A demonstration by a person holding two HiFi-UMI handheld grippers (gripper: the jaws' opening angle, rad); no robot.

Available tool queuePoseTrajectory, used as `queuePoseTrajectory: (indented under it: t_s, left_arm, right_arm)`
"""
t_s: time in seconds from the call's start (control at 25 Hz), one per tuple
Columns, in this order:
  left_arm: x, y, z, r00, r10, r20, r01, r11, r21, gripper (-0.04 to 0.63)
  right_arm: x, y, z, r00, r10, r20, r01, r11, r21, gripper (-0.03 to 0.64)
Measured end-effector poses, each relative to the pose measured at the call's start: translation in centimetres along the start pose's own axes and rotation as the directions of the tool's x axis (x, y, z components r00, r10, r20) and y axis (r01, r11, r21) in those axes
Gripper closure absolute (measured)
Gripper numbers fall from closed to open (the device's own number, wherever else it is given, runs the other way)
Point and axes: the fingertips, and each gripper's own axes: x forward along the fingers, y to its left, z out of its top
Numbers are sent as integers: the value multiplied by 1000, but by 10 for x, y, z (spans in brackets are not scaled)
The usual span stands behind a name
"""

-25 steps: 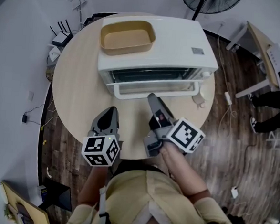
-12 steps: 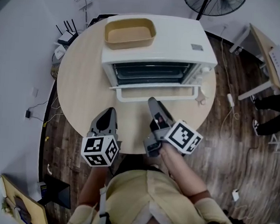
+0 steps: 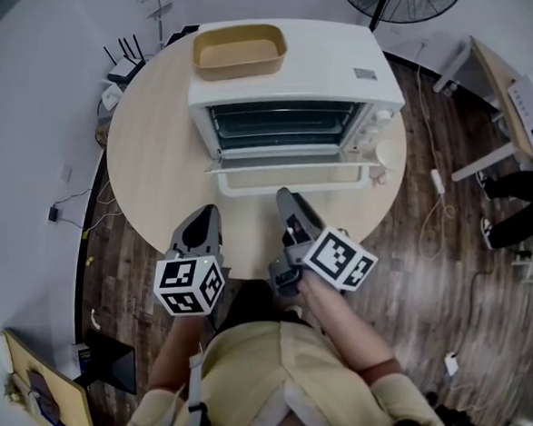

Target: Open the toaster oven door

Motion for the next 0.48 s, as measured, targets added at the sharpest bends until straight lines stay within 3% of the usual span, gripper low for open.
queuePoseTrajectory:
  t_s: [0.48]
  left_arm:
    - [-18,-1,-14,1000,17,-14,-17,1000,6,592]
  right_arm:
    - [-9,-9,-16,1000,-5,9,5,1000,-25,506]
